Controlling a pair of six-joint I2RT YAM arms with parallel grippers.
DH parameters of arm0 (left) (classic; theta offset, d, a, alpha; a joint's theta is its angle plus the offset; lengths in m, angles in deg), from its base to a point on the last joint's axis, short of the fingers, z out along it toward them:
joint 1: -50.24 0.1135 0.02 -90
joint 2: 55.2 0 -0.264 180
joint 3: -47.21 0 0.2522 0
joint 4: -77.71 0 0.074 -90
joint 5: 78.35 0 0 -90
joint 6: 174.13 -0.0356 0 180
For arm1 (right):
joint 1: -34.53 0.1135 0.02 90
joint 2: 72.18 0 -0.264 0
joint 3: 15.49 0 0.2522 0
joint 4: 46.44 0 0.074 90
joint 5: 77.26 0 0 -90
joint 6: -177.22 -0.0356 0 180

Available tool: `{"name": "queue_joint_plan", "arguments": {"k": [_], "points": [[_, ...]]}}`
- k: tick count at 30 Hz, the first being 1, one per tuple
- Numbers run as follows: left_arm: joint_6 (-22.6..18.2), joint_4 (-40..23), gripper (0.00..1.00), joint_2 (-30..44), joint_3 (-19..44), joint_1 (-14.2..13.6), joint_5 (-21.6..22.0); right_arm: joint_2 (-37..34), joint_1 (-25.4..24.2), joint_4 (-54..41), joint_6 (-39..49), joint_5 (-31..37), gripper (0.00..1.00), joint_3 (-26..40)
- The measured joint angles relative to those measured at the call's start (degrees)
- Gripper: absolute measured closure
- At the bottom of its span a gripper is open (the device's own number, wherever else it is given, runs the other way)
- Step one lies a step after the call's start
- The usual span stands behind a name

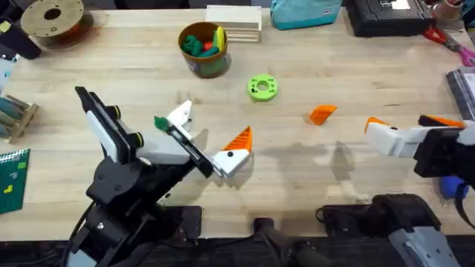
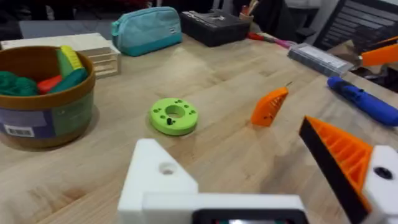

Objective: Pick up the gripper from the table and insert it into the empty holder that is missing its gripper. Then pick up a screw, insert it into the mounting hole, and use the screwdriver to tighten it. Finally, clean up the table by picking up the vegetable and placing it into the bucket.

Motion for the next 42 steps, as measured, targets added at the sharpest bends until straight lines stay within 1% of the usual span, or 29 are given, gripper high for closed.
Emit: {"name": "queue_joint_plan", "arguments": {"k": [6, 12, 18, 21, 26, 30, 35, 37, 42], "points": [[0.0, 0.2, 0.014, 0.0, 0.0, 0.0, -3.6, 0.0, 0.0, 0.2, -0.1, -1.4, 0.01, 0.0], [0.2, 0.3, 0.014, 0.0, 0.0, 0.0, -7.1, -0.1, 0.0, 4.3, -2.6, -6.2, 0.01, 0.0], [0.2, 0.4, 0.014, 0.0, 0.0, 0.0, -11.9, -3.4, 0.0, 4.9, -1.3, -8.0, 0.01, 0.0], [0.2, 0.4, 0.014, 0.0, 0.0, 0.0, -13.3, -7.0, 0.0, 5.1, 0.8, -9.4, 0.01, 0.0], [0.2, 0.4, 0.014, 0.0, 0.0, 0.0, -14.8, -16.4, 0.0, 5.9, 3.9, -12.5, 0.01, 0.9], [0.2, 0.4, 0.014, 0.0, 0.0, 0.0, -15.6, -24.7, 0.4, 4.1, 7.1, -13.3, 0.01, 5.6], [0.2, 0.4, 0.014, 0.0, 0.0, 0.0, -15.8, -33.3, 3.4, 1.5, 10.9, -13.5, 0.01, 13.0], [0.2, 0.4, 0.014, 0.0, 0.0, 0.0, -15.8, -35.9, 4.3, 1.2, 11.6, -13.7, 0.01, 14.2], [0.2, 0.4, 0.014, 0.0, 0.0, 0.0, -16.0, -41.1, 5.1, 2.2, 12.5, -13.9, 0.01, 14.3]]}}
